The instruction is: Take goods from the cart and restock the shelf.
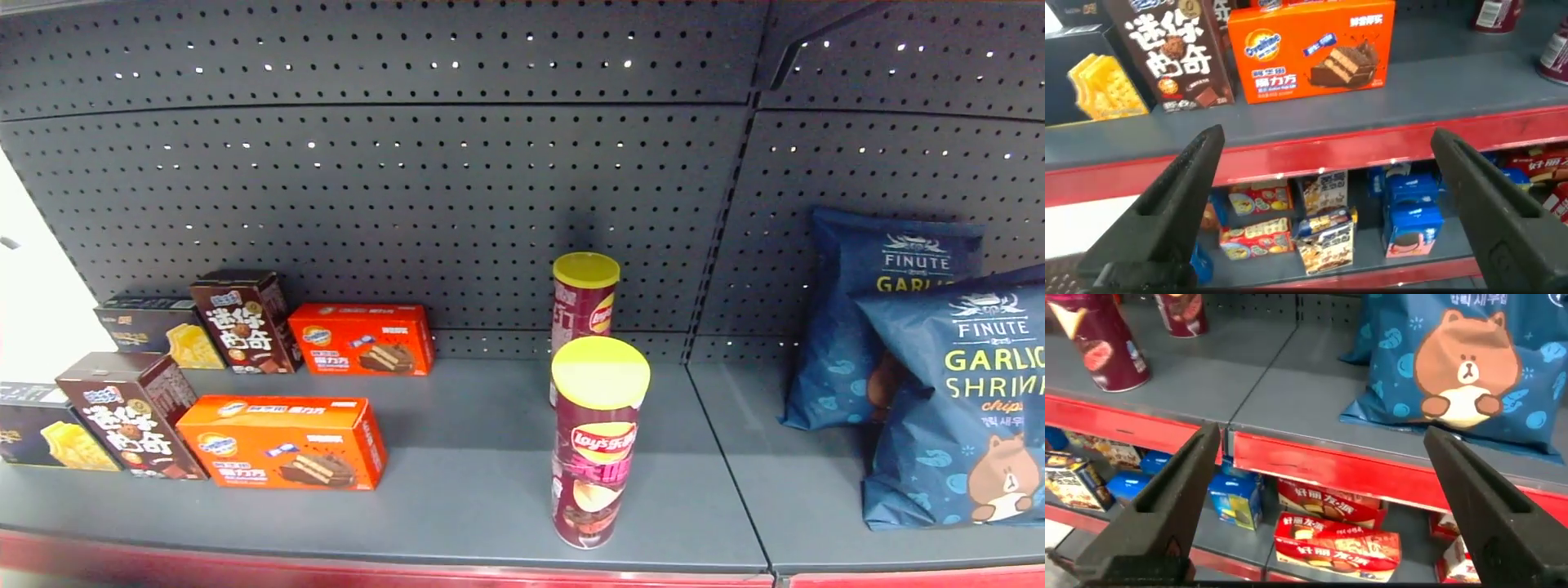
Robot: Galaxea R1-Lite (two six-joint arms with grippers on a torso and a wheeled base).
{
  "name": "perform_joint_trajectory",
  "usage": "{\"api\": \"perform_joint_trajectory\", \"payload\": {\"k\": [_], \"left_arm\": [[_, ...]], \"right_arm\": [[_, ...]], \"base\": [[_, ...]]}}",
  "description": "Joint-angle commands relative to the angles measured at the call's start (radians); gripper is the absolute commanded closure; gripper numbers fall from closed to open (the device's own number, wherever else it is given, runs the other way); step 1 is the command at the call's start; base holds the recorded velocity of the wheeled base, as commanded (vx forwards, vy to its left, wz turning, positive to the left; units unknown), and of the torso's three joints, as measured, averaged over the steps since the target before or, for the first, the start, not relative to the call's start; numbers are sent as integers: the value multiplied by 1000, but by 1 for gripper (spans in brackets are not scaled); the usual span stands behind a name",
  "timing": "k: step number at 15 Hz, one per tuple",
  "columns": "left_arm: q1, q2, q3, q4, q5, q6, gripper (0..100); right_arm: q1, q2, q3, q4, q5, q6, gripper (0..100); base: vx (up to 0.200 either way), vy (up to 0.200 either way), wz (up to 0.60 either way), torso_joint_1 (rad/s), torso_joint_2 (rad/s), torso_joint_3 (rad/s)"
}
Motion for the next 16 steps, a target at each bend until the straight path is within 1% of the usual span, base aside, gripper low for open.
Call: {"api": "perform_joint_trajectory", "payload": {"k": [1, 2, 9, 10, 11, 12, 16], "left_arm": [[0, 6, 0, 1, 0, 0, 0], [0, 6, 0, 0, 0, 6, 0], [0, 6, 0, 0, 0, 5, 0], [0, 6, 0, 0, 5, 8, 0], [0, 6, 0, 0, 0, -3, 0], [0, 6, 0, 1, 0, -9, 0], [0, 6, 0, 1, 0, -17, 0]], "right_arm": [[-1, 6, -1, 1, 11, -1, 0], [-1, 4, 1, 1, 19, -8, 0], [1, 6, 1, 1, 19, -18, 0], [1, 6, 1, 1, 19, -18, 0], [1, 6, 1, 1, 19, -18, 0], [-1, 6, -1, 1, 19, -18, 0], [-1, 6, 1, 1, 19, -18, 0]], "base": [[0, 0, 0, 0, 0, 0], [0, 0, 0, 0, 0, 0], [0, 0, 0, 0, 0, 0], [0, -200, 0, 2, 7, 2], [0, -200, 0, 2, -2, 2], [0, 0, 0, 0, 0, 0], [0, 0, 0, 0, 0, 0]]}}
